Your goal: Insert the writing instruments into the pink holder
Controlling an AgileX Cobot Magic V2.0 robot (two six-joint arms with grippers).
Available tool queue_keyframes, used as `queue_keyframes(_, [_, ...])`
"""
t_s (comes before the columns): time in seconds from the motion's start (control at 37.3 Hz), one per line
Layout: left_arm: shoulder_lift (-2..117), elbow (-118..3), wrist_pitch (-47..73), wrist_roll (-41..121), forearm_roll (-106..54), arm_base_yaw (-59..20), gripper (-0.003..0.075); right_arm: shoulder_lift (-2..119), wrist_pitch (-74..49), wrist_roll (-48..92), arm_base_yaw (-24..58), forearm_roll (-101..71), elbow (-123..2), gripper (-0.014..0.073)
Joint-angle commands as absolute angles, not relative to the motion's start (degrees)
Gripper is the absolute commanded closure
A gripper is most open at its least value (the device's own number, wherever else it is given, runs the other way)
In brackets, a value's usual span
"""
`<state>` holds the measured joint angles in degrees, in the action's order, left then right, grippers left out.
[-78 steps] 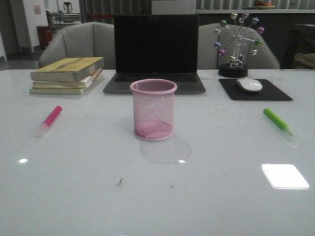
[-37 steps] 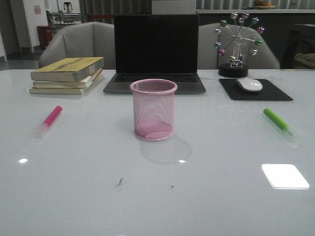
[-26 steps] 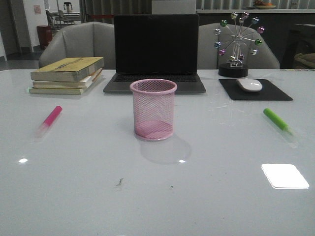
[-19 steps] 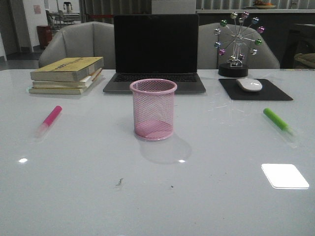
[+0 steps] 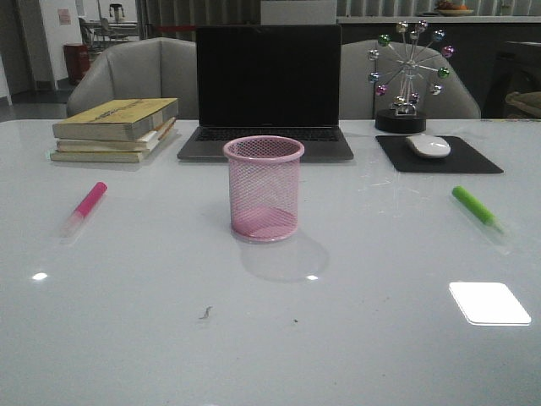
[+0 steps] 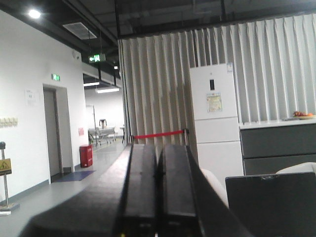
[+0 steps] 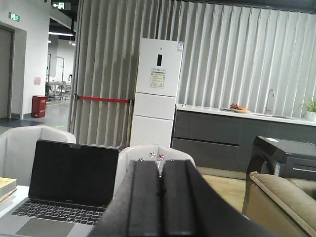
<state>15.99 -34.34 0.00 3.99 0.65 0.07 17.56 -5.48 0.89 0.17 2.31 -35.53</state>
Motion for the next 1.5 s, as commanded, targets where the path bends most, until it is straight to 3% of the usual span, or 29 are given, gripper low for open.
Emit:
queue_keyframes(0.0, [22.68,-39.99,-1.92,3.43,0.76,-0.15,0.0627,24.15,-2.66,1.06,0.20,3.35,-40.39,0.0526])
queue_keyframes(0.35, [40.76,-42.92,5.40,3.43,-0.85,-0.15,0.0627,40.66,-8.90,1.06,0.20,3.35,-41.81,0.0526])
queue_keyframes(0.67, [46.10,-42.92,13.81,3.43,-2.07,-0.15,0.0624,43.98,-13.66,1.06,0.20,3.35,-41.81,0.0513])
queue_keyframes(0.72, [46.48,-42.92,14.66,3.43,-2.07,-0.15,0.0599,44.05,-14.02,1.06,0.20,3.35,-41.81,0.0488])
queue_keyframes(0.89, [46.63,-42.92,14.65,3.43,-2.98,-0.15,0.0341,44.05,-15.47,1.06,0.20,3.35,-41.81,0.0283])
queue_keyframes(0.99, [46.63,-42.92,14.41,3.43,-3.41,-0.15,0.0241,44.30,-16.83,1.06,0.20,3.35,-41.81,0.0200])
queue_keyframes(1.48, [46.63,-42.92,14.51,3.43,-3.41,-0.15,0.0241,44.52,-20.31,1.06,0.20,3.35,-41.81,0.0188])
